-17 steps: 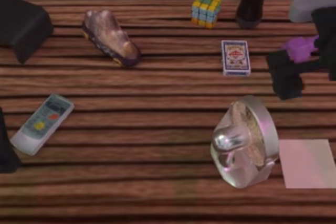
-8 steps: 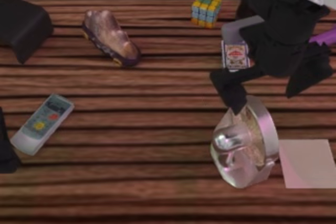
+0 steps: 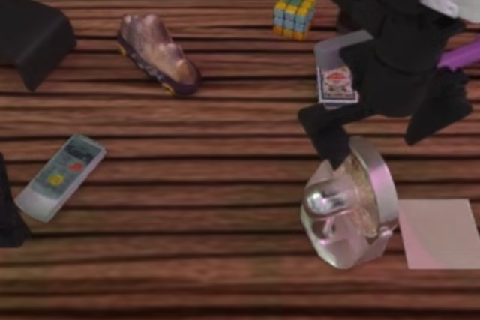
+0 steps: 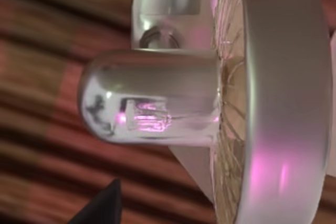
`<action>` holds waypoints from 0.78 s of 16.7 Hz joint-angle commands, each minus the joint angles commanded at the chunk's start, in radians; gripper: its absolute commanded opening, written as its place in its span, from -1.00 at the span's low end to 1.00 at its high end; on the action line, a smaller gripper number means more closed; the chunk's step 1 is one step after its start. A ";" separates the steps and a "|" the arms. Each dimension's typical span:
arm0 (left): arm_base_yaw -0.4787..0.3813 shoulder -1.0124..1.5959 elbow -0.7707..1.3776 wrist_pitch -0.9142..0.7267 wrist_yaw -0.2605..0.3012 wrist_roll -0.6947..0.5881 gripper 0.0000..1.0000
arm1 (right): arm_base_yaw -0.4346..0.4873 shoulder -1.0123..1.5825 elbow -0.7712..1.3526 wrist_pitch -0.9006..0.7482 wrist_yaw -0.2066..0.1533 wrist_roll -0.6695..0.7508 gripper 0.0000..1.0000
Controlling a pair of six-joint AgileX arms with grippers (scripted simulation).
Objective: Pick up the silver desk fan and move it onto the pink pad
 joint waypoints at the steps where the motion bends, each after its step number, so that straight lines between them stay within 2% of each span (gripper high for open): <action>1: 0.000 0.000 0.000 0.000 0.000 0.000 1.00 | 0.000 0.002 -0.028 0.030 0.000 0.001 1.00; 5: 0.000 0.000 0.000 0.000 0.000 0.000 1.00 | 0.004 0.013 -0.130 0.144 0.000 0.004 1.00; 9: 0.000 0.000 0.000 0.000 0.000 0.000 1.00 | 0.004 0.014 -0.135 0.149 0.000 0.004 1.00; 13: 0.000 0.000 0.000 0.000 0.000 0.000 1.00 | 0.004 0.014 -0.135 0.149 0.000 0.004 0.40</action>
